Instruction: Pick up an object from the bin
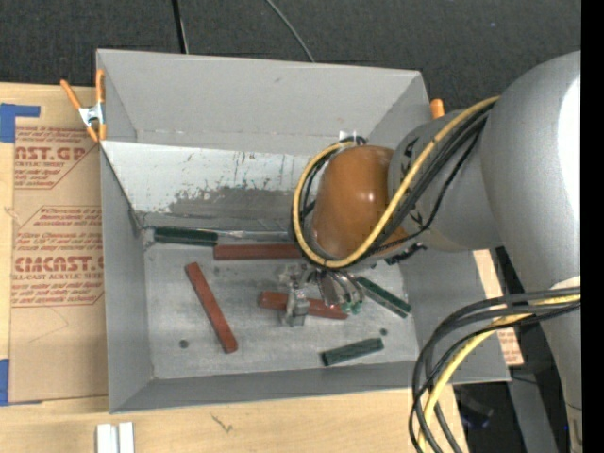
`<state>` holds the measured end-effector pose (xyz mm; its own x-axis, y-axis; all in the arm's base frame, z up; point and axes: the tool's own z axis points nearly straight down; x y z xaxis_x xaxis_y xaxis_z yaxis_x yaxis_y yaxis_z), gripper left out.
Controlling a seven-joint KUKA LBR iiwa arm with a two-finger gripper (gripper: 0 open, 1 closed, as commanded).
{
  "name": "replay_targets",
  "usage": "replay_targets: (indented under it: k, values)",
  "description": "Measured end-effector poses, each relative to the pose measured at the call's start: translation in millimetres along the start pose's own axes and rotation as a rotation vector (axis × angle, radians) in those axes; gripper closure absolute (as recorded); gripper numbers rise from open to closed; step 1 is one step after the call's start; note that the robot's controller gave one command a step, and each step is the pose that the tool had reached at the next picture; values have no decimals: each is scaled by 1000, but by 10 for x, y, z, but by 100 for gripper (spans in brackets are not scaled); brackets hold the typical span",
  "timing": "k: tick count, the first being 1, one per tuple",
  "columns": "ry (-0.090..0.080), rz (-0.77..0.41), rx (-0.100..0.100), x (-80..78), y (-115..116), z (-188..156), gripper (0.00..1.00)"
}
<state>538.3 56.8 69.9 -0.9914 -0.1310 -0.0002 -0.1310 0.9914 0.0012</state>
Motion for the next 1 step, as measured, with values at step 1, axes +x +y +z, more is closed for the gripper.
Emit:
replay_targets:
  k: [1]
  values:
    - [-6, -13, 1, -104, 31, -1736, 100]
